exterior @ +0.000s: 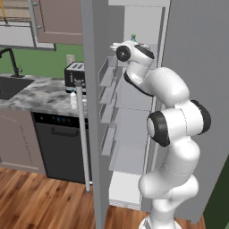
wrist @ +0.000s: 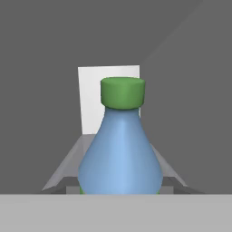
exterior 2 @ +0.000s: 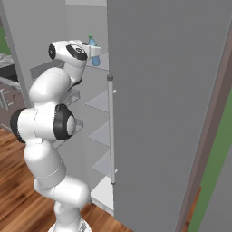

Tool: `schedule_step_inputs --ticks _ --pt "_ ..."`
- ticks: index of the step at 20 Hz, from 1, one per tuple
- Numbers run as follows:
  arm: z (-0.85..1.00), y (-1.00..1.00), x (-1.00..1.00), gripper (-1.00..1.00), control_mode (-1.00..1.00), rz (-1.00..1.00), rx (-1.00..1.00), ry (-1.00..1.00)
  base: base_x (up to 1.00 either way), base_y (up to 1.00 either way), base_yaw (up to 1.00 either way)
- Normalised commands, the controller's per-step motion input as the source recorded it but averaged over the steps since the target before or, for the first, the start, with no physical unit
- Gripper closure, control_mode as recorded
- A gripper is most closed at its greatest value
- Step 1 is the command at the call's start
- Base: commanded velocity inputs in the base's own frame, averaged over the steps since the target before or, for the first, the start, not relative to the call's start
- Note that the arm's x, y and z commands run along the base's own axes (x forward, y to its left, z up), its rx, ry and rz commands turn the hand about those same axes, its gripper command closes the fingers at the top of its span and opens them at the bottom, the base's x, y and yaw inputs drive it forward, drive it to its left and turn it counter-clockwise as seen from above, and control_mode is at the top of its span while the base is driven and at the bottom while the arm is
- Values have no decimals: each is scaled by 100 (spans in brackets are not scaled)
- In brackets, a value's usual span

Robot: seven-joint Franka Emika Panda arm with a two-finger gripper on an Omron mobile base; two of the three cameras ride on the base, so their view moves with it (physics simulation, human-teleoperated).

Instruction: Take the bottled waters from the counter and place them in the freezer to freeze. Close the freezer door after placing the bottles.

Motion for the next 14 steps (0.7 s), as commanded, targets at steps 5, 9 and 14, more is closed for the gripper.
schedule_step_inputs --ticks 5,9,14 --pt "-20 0 46 100 -100 0 0 0 0 0 0" --pt "0 0 49 100 -100 0 0 0 0 0 0" --pt "-10 0 40 100 -100 0 0 0 0 0 0"
